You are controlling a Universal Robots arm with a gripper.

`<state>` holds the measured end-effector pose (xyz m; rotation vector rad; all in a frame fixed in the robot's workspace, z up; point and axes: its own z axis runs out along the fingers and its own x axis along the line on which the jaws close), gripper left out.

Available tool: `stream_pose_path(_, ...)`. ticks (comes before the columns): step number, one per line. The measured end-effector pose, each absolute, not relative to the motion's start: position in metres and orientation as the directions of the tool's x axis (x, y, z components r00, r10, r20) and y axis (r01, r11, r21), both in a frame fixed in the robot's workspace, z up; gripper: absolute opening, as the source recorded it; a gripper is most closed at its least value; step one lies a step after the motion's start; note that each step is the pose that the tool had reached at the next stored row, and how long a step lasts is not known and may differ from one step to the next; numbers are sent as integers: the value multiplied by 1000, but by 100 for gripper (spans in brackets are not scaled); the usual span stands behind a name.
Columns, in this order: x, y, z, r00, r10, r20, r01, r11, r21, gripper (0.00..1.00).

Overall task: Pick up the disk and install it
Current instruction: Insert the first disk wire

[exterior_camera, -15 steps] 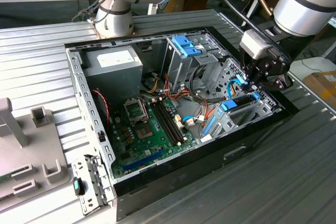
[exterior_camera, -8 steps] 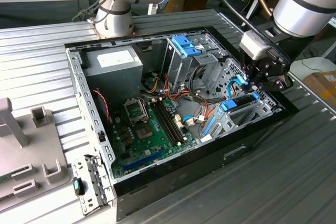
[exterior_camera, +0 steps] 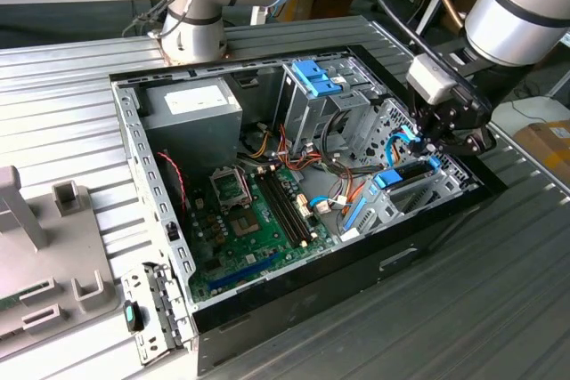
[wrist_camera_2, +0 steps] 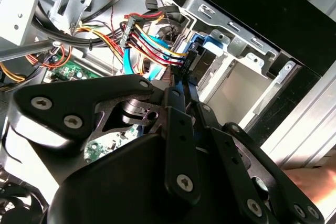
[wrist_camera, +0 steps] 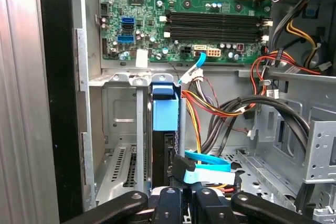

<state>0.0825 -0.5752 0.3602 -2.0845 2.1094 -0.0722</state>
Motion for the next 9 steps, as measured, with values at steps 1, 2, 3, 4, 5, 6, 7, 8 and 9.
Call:
stream_pose_path(1,83,-575,360,-5,-996,-90,-987,19,-157,16)
stream_pose_path(2,83,-575,360,-5,-996,-90,-987,19,-157,16)
stream_pose_path(3,83,-575,360,-5,-996,-90,-987,19,-157,16)
stream_pose_path(4,82,-576,360,-5,-996,-90,-987,19,-157,16)
stream_pose_path(5,82,-576,360,-5,-996,-90,-987,19,-157,16)
stream_pose_path(6,82,-577,358,-5,-996,-90,-987,20,-158,16)
stream_pose_path(7,82,-578,357,-6,-996,-90,-987,20,-159,16)
stream_pose_path(8,81,-579,356,-6,-996,-90,-987,20,-160,16)
stream_pose_path(9,80,-580,355,-6,-996,-90,-987,21,-162,16)
